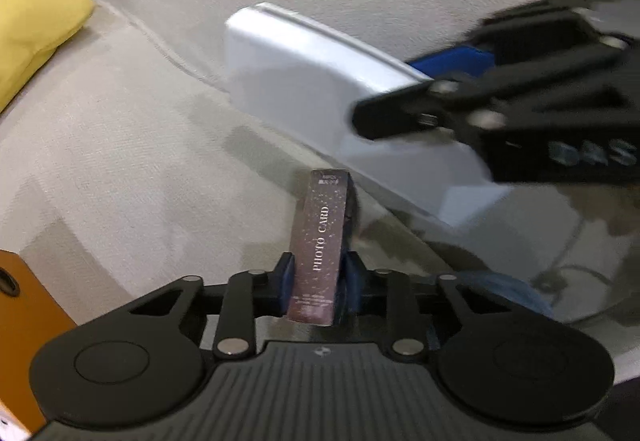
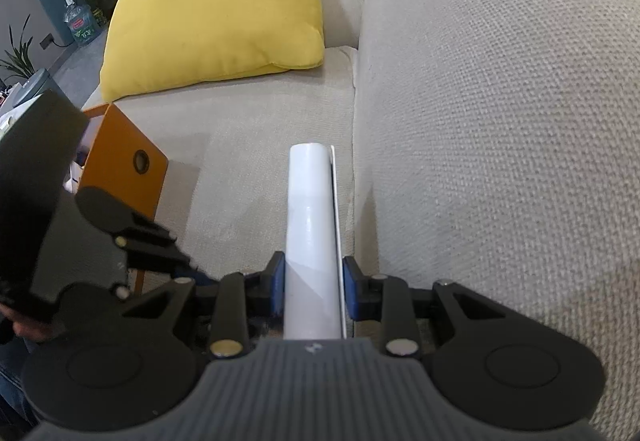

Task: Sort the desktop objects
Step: 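Grasp the PHOTO CARD box with the left tool while the right tool holds the white box, then carry the photo card box and white box over the orange box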

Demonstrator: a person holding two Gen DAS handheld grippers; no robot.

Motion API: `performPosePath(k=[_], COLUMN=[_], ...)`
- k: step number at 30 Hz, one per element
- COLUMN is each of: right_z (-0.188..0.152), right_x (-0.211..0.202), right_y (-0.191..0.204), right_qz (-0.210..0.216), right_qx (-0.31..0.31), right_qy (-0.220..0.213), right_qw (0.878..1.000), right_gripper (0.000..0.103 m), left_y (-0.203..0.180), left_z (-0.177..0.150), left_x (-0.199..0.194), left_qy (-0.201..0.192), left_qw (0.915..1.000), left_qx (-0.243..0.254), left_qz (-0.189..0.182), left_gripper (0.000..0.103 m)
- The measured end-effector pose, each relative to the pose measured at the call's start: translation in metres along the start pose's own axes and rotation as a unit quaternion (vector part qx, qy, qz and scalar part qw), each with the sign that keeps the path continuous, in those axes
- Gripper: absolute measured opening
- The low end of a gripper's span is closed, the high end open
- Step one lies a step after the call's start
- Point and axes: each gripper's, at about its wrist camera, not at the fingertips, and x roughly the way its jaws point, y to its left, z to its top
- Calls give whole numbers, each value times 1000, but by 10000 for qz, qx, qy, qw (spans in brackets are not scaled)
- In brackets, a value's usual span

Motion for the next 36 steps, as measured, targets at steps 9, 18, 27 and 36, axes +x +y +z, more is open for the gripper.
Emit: performPosePath(k=[9,18,27,36], right_z=[-1,1,4,15], right_x=[7,5,-19,-65], right_y=[2,2,25,86], right_qz=[12,14,29,348], right_qx=[-25,-38,-320,-1032], right_qy=[104,9,-190,-638], right_qw=[9999,10000,9993,9920], right_gripper=[31,31,31,31], left_y=[13,20,43,44], left_z=[8,-6,-19,-50], left_x=[12,-17,-96,-174], left_qy=[130,-347,-1111,-1832], left_qw=[9994,9972,9872,9725], left_qx=[-322,-634,-1108,-1314], left_qz=[-19,211,288,592], left_gripper=[26,25,26,26])
